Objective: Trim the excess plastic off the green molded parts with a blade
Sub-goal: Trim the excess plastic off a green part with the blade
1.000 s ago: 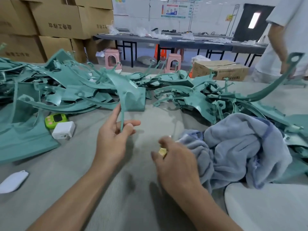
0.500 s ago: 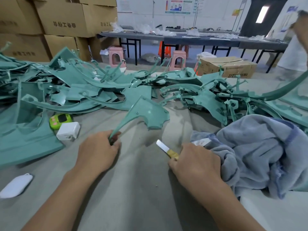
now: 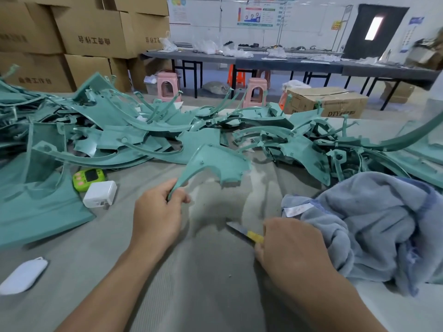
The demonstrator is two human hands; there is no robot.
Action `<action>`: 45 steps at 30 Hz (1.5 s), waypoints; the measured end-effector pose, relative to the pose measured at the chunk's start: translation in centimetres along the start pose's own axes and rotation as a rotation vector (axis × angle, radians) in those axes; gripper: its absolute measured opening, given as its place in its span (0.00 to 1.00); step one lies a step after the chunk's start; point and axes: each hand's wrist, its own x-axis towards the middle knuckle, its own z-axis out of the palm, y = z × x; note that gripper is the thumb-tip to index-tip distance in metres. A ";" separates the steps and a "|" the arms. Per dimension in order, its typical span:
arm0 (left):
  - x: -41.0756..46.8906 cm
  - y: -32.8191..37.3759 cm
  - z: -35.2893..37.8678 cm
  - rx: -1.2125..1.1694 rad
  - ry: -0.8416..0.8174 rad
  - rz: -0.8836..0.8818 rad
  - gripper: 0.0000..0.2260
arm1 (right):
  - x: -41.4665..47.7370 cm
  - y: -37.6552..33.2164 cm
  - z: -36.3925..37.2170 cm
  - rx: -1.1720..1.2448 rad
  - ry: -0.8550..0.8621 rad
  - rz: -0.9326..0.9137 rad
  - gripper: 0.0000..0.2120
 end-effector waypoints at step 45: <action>-2.3 2.1 1.5 0.003 -0.005 0.244 0.10 | -0.3 1.3 0.1 1.048 0.490 -0.050 0.10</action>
